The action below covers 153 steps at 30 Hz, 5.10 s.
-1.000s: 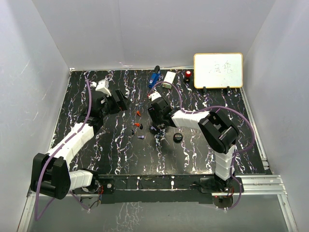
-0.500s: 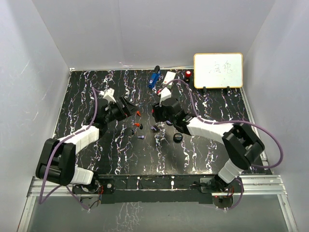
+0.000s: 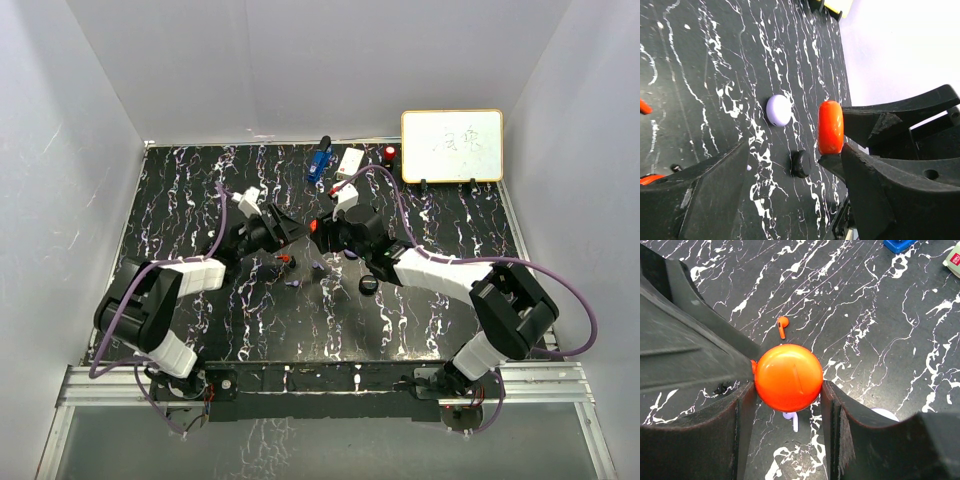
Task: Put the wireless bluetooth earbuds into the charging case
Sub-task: Pick up the charging case at the center of the board.
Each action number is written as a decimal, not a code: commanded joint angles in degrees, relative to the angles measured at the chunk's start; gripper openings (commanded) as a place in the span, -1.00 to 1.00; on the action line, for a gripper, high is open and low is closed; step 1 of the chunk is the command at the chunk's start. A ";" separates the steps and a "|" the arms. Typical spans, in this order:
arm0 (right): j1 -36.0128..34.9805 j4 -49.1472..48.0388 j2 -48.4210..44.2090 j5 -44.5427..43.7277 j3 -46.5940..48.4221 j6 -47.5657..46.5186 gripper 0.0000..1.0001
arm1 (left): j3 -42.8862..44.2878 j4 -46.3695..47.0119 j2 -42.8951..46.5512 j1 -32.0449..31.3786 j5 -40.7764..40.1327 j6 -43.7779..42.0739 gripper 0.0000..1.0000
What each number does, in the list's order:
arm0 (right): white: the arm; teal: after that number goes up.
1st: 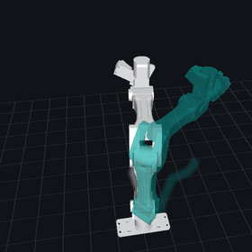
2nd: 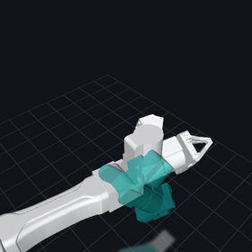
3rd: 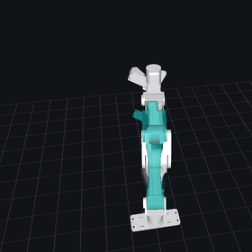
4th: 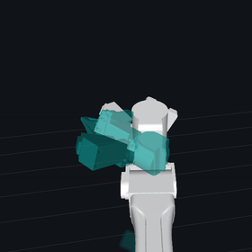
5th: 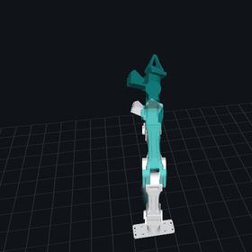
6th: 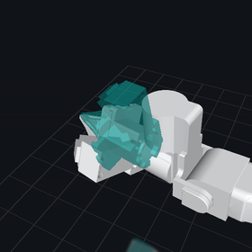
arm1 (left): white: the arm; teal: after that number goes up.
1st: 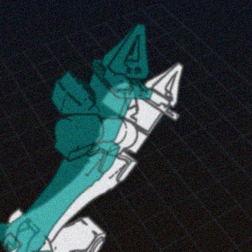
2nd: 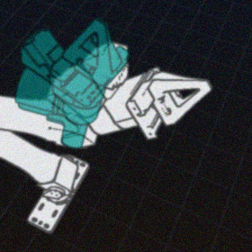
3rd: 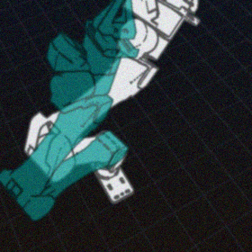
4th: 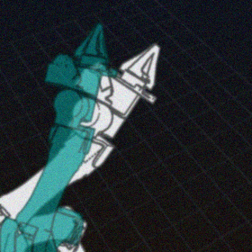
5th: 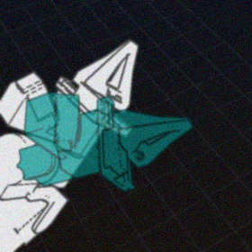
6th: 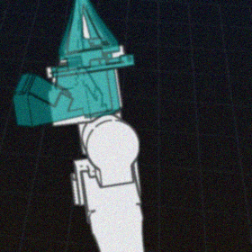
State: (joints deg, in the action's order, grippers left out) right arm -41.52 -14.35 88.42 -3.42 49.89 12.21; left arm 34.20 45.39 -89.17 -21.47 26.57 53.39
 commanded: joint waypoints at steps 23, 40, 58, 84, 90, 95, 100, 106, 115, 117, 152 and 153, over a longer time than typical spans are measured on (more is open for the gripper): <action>-0.43 -5.07 -0.05 2.26 0.60 0.54 -0.29 | 5.00 7.40 -4.21 -6.36 -2.70 2.77 -0.10; -0.29 -2.66 0.05 3.37 2.79 1.68 0.57 | 3.62 7.70 -1.70 -6.16 -4.00 3.18 -1.00; 19.07 -3.75 -7.94 34.31 -3.02 15.33 0.51 | 7.43 35.94 -14.33 3.65 22.54 13.65 -1.00; 20.94 -22.37 3.36 43.70 -4.47 31.02 0.05 | 14.95 44.25 -23.62 -0.39 28.36 23.31 -1.00; 21.53 -23.32 2.68 43.17 -5.42 32.11 0.01 | 13.57 32.45 -18.50 -0.41 25.07 14.95 -1.00; 22.37 -25.91 3.06 44.26 -6.47 34.21 0.00 | 13.46 24.07 -14.82 -0.61 22.53 9.45 -1.00; 23.60 -33.18 4.44 46.62 -8.30 39.15 -0.03 | 13.30 27.27 -15.72 -0.67 23.32 11.95 -1.00; 24.38 -39.56 5.60 48.81 -9.60 42.97 -0.06 | 12.92 30.80 -17.20 -0.97 24.22 14.66 -1.00; 24.45 -41.86 6.89 49.91 -9.36 44.58 -0.15 | 13.69 30.28 -18.14 -2.37 24.45 14.43 -1.00; 24.45 -42.23 7.15 49.99 -9.52 44.74 -0.19 | 13.86 30.73 -18.43 -2.59 24.32 14.67 -1.00; 25.02 -48.45 9.21 51.74 -11.25 48.26 -0.57 | 14.35 32.72 -18.57 -3.31 24.17 16.26 -1.00; 25.11 -48.62 9.34 51.76 -11.29 48.40 -0.62 | 14.38 32.81 -18.57 -3.35 24.16 16.31 -1.00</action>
State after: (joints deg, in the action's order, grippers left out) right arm -16.71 -58.52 97.17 47.79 38.74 60.18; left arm 47.55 74.91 -108.29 -24.18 50.17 69.65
